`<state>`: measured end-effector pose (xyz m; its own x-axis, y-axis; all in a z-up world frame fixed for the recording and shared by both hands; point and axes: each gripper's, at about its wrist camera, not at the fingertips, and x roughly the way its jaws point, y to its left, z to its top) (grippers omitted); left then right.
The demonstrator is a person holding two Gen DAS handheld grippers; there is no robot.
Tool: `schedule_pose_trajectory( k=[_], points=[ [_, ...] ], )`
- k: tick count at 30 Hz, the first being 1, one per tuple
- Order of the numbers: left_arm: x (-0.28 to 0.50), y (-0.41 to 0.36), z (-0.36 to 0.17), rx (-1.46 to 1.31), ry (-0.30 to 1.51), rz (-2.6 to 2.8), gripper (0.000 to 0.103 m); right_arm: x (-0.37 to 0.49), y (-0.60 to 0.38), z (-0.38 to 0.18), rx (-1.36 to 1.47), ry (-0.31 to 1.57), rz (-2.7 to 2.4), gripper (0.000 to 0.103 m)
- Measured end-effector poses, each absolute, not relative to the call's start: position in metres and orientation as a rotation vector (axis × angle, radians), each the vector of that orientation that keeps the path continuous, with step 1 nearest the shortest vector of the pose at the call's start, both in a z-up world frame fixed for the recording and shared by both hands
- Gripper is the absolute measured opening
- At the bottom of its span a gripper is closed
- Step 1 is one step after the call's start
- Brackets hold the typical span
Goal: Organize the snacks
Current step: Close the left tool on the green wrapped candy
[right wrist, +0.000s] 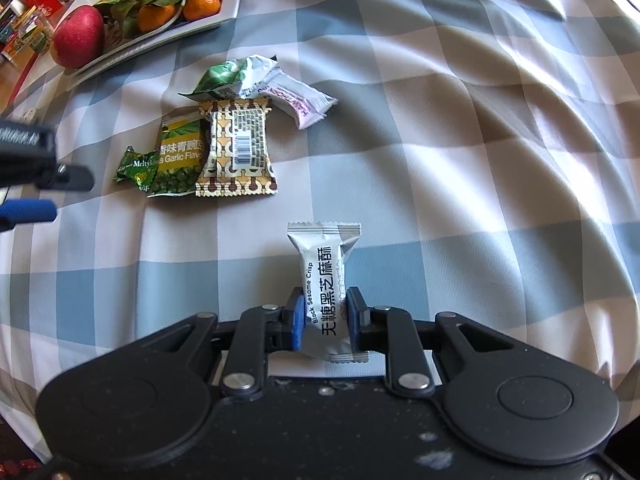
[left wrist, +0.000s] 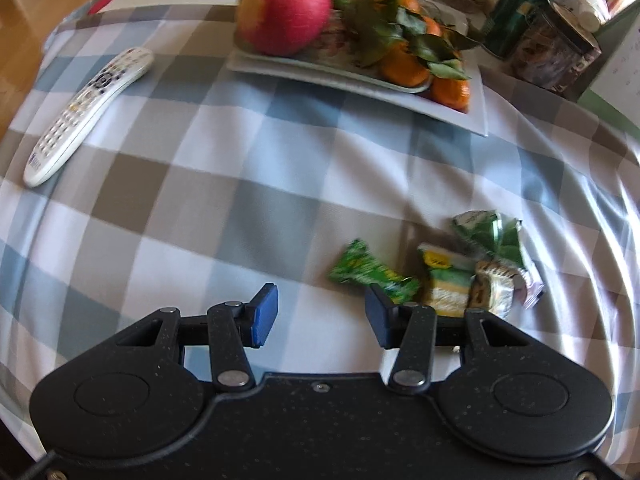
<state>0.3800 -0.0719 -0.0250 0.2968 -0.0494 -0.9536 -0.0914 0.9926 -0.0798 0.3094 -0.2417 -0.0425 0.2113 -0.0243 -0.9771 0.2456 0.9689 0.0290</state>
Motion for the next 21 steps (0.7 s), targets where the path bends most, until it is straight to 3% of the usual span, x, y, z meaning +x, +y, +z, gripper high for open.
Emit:
schedule_pose_trajectory(
  k=[21],
  points=[
    [0.392, -0.087, -0.052, -0.043, 1.353, 0.111, 0.056, 0.307, -0.249, -0.034, 0.314, 1.352, -0.163, 0.022]
  ],
)
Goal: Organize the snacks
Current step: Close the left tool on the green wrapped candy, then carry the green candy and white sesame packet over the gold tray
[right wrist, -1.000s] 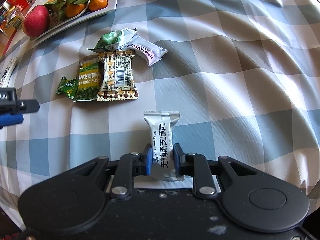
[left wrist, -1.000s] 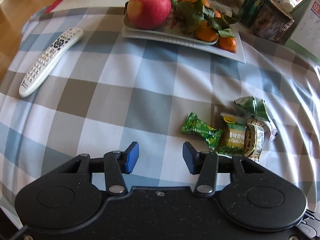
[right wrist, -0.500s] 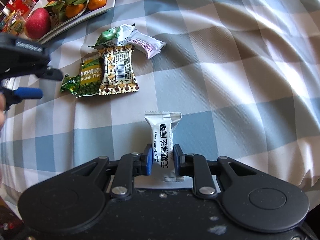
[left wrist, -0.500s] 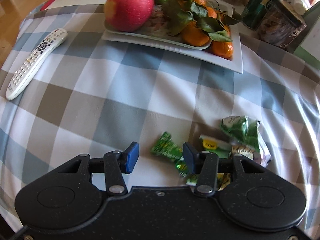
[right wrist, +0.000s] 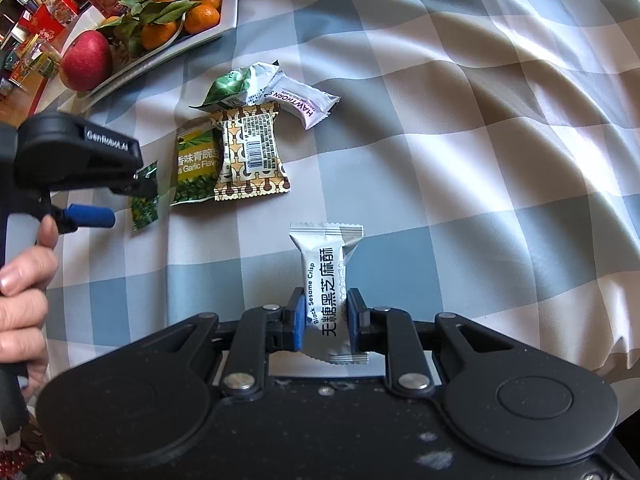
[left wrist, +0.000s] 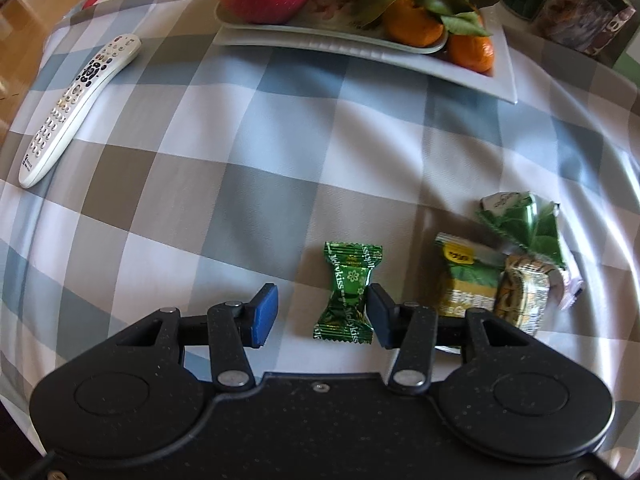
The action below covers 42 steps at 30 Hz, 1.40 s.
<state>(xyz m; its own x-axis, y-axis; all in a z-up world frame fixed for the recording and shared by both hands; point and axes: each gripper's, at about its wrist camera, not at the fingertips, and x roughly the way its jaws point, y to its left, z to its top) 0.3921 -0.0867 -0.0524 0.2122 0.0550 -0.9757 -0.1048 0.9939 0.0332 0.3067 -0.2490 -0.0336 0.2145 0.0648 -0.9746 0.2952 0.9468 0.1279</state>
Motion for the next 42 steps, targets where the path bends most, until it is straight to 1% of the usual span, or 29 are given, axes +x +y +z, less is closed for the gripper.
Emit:
schedule_pose_trajectory(
  k=[7, 8, 9, 10, 15, 20, 27, 31, 36, 42],
  points=[
    [0.399, -0.09, -0.057, -0.035, 1.346, 0.085, 0.054, 0.306, -0.253, -0.036, 0.335, 1.36, -0.183, 0.022],
    [0.4, -0.09, -0.057, -0.041, 1.345, 0.078, 0.051, 0.307, -0.253, -0.037, 0.336, 1.36, -0.183, 0.022],
    [0.4, -0.09, -0.056, -0.053, 1.342, 0.065, 0.04, 0.307, -0.253, -0.036, 0.336, 1.359, -0.182, 0.022],
    [0.399, -0.09, -0.055, -0.056, 1.341, 0.057, 0.024, 0.307, -0.252, -0.036, 0.335, 1.358, -0.181, 0.022],
    [0.393, -0.085, -0.052, -0.071, 1.36, 0.059, 0.024, 0.306, -0.252, -0.035, 0.329, 1.36, -0.173, 0.022],
    [0.368, -0.073, -0.032, -0.117, 1.387, 0.054, 0.024, 0.304, -0.252, -0.033, 0.314, 1.358, -0.174, 0.022],
    [0.298, -0.049, 0.002, -0.109, 1.398, 0.029, 0.025, 0.299, -0.256, -0.03, 0.306, 1.341, -0.18, 0.022],
    [0.25, -0.028, 0.011, -0.118, 1.395, 0.023, 0.025, 0.288, -0.255, -0.022, 0.336, 1.295, -0.175, 0.022],
    [0.193, -0.001, 0.012, -0.126, 1.401, 0.021, 0.025, 0.252, -0.248, -0.001, 0.378, 1.196, -0.138, 0.022],
    [0.136, 0.004, 0.013, -0.102, 1.36, 0.0, 0.025, 0.183, -0.236, 0.023, 0.375, 1.078, -0.13, 0.022]
  ],
)
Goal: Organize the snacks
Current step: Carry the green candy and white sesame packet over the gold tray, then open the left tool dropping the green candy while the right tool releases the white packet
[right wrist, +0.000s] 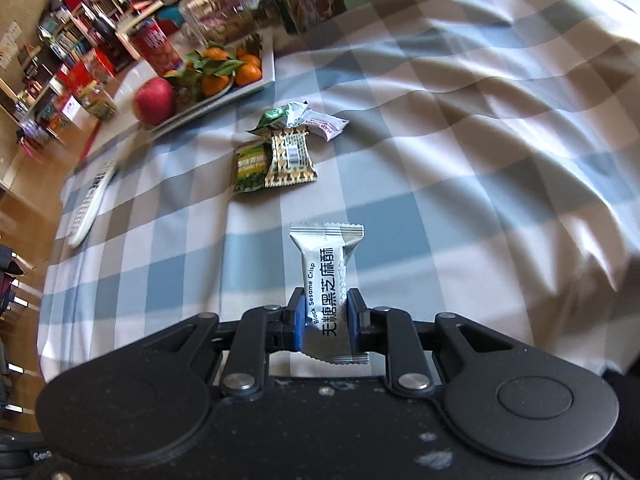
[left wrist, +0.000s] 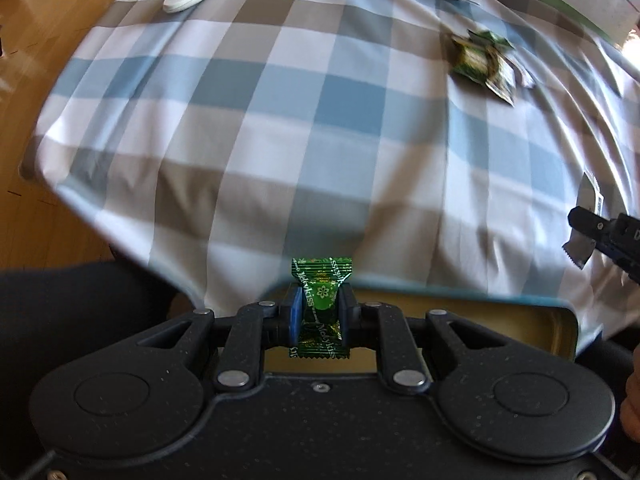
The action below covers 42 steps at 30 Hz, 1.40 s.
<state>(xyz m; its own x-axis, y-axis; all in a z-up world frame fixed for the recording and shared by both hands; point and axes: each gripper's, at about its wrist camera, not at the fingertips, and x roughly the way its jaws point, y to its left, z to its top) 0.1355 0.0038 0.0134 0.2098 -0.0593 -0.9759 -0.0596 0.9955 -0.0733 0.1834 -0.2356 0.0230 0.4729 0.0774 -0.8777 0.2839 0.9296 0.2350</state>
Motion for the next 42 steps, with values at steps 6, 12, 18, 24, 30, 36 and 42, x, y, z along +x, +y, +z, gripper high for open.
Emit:
schedule_pose_trajectory(
  k=[6, 12, 18, 24, 30, 36, 42],
  points=[
    [0.083, -0.01, 0.009, -0.06, 1.331, -0.036, 0.025, 0.111, -0.222, 0.032, 0.386, 1.056, -0.104, 0.022],
    [0.043, -0.016, 0.001, -0.092, 1.359, -0.078, 0.025, 0.049, -0.198, 0.031, 0.339, 1.091, -0.085, 0.022],
    [0.018, -0.021, -0.006, -0.151, 1.388, -0.1, 0.025, 0.004, -0.186, 0.022, 0.32, 1.151, -0.077, 0.022],
    [0.027, -0.013, 0.002, -0.178, 1.361, -0.051, 0.025, -0.015, -0.186, 0.021, 0.301, 1.171, -0.074, 0.022],
    [0.049, -0.012, 0.005, -0.148, 1.345, -0.001, 0.025, -0.018, -0.186, 0.012, 0.298, 1.222, -0.054, 0.022],
    [0.067, -0.011, 0.001, -0.13, 1.358, 0.035, 0.025, -0.021, -0.18, 0.004, 0.294, 1.268, -0.02, 0.022],
    [0.079, -0.011, 0.003, -0.129, 1.35, 0.039, 0.029, -0.021, -0.18, 0.003, 0.301, 1.275, -0.01, 0.023]
  ],
)
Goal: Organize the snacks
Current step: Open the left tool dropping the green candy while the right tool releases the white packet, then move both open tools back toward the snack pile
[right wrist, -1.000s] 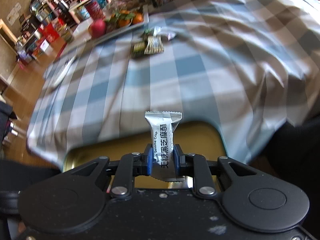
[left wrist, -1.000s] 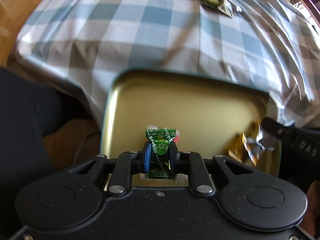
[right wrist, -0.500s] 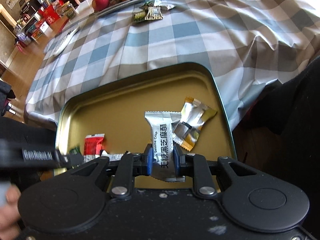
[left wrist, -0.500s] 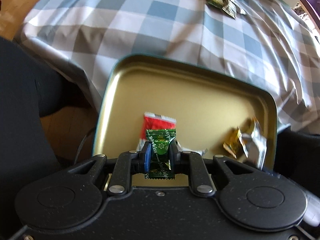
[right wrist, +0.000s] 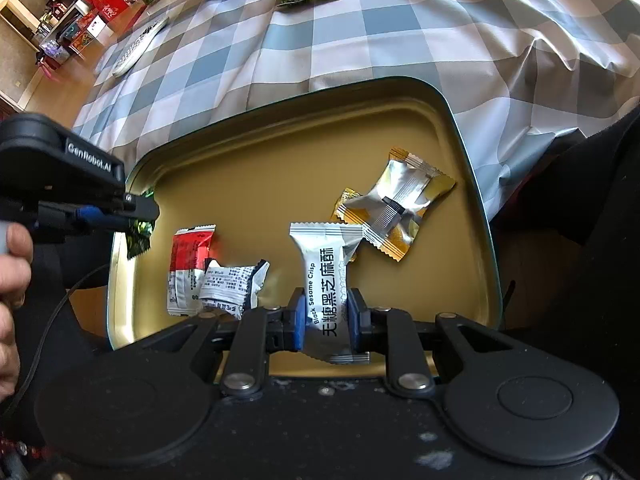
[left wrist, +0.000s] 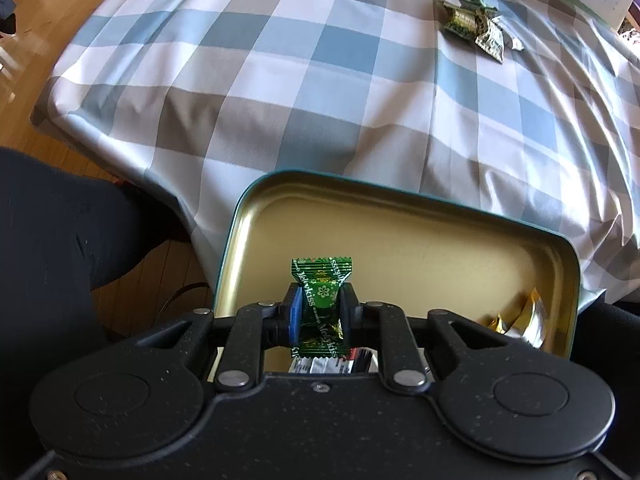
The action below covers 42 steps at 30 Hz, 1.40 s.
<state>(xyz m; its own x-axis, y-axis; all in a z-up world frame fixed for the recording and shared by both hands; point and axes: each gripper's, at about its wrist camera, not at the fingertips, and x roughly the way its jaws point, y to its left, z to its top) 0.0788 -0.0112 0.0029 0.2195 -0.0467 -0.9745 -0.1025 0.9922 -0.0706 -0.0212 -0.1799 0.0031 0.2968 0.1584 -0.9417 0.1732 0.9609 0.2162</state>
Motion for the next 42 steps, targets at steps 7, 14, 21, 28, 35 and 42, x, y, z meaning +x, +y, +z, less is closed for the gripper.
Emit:
schedule_pose_trajectory(
  k=[7, 14, 21, 28, 35, 42],
  points=[
    [0.079, -0.01, 0.006, -0.139, 1.341, 0.037, 0.032, -0.02, -0.182, 0.006, 0.329, 1.266, 0.023, 0.025],
    [0.065, -0.008, -0.003, -0.137, 1.376, 0.032, 0.032, -0.02, -0.177, 0.007, 0.3, 1.264, 0.023, 0.025],
    [0.041, -0.005, -0.011, -0.129, 1.399, 0.037, 0.032, -0.02, -0.175, 0.004, 0.286, 1.293, 0.012, 0.025],
    [0.024, -0.001, -0.017, -0.136, 1.426, 0.032, 0.032, -0.021, -0.172, 0.002, 0.28, 1.313, 0.018, 0.025],
    [0.02, 0.004, -0.023, -0.177, 1.499, 0.014, 0.032, -0.014, -0.171, 0.0, 0.299, 1.351, 0.026, 0.026],
    [0.024, 0.003, -0.022, -0.146, 1.574, -0.002, 0.032, -0.003, -0.172, -0.002, 0.328, 1.411, 0.026, 0.034]
  ],
)
